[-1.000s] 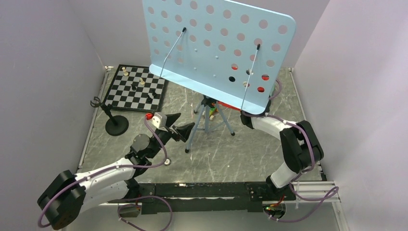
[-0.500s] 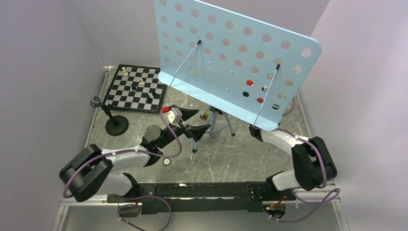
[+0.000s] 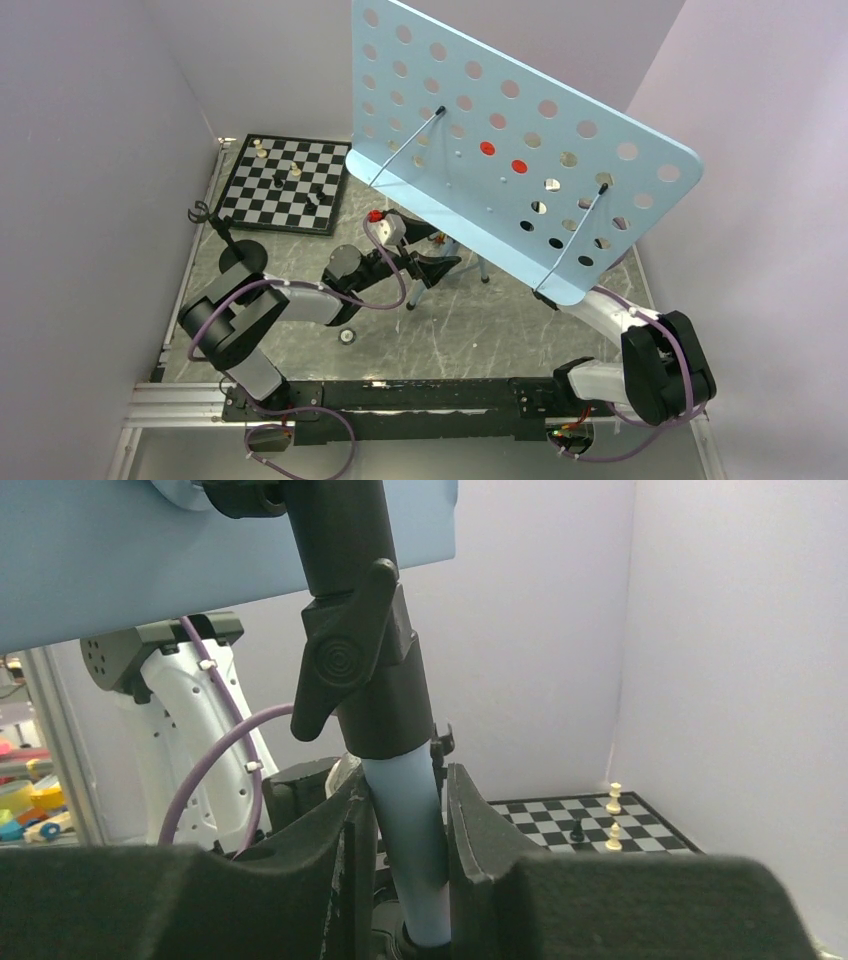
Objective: Pack up the instrument practice props
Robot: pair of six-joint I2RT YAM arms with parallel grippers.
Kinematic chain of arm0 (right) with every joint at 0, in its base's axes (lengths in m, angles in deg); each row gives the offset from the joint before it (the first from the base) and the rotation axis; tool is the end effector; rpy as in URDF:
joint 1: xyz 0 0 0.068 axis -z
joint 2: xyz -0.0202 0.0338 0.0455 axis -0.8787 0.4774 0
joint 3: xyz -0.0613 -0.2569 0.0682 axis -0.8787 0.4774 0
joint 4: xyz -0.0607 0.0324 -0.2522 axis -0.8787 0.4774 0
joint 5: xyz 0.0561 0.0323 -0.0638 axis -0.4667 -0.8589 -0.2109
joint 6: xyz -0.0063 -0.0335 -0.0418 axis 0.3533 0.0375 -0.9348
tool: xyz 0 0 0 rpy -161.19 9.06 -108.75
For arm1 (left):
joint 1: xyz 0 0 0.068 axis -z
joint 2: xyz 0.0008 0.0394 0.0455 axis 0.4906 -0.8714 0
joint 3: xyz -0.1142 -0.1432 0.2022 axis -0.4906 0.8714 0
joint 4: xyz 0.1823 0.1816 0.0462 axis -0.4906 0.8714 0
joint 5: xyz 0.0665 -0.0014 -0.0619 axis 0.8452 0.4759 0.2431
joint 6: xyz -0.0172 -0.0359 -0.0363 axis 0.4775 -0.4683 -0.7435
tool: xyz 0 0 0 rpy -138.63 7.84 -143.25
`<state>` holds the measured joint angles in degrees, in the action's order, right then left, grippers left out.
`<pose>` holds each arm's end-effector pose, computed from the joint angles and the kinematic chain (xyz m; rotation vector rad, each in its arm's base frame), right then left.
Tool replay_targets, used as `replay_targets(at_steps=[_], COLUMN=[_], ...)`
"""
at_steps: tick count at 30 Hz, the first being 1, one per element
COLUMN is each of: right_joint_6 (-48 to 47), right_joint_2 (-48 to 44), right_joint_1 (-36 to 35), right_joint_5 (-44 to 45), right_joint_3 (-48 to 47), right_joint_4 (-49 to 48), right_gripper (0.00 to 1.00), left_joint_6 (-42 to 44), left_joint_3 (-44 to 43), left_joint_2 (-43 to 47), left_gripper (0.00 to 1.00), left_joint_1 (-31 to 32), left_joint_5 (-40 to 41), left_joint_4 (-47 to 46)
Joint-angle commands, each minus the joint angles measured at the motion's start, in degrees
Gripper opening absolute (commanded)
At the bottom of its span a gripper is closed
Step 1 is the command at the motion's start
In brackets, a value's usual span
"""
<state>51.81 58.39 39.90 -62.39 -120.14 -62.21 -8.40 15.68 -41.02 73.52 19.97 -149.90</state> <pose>0.2093 0.1100 0.3180 -0.6628 0.9119 1.2974 0.2083 -0.2189 0.2275 0.6158 1.2317 -1.1402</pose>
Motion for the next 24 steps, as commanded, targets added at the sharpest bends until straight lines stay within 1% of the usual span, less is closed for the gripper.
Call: replay_targets(at_steps=[1,5,10,12,17,19,24], right_joint_6=[4.72,7.37,15.03,19.87,30.86,34.7,34.81], right_joint_2=[3.29,4.78,9.0,10.77,17.24,20.19,20.91], right_joint_1=[1.08,1.72,3.98,5.17,6.21,6.2,6.2], right_joint_5=[-11.37,-12.35,-14.24,-15.14,-16.51,-16.81,-17.14], right_joint_3=[6.76,5.49,3.8,3.69,3.77,3.02,2.79], right_joint_4=[20.74,19.91,15.13,10.91,-4.92,-9.65,-9.91], right_gripper=[0.0,0.0,0.0,0.0,0.0,0.0,0.0], left_joint_6=[-0.12,2.46,5.54,6.01,8.1,8.38,5.0], left_joint_3=[-3.36,-3.46,-1.07,0.78,2.87,2.0,-2.14], left_joint_2=[-3.32,-3.22,0.1,2.16,6.02,5.42,0.58], left_gripper=[0.99,0.99,0.99,0.99,0.99,0.99,0.99], left_joint_1=[-0.11,-0.3,-1.3,-1.89,-3.22,-3.79,-5.56], left_joint_5=[0.1,1.19,1.22,1.64,1.54,0.61,-4.26], left_joint_4=[-6.07,-7.21,-7.56,-7.95,-5.88,-5.65,-8.28])
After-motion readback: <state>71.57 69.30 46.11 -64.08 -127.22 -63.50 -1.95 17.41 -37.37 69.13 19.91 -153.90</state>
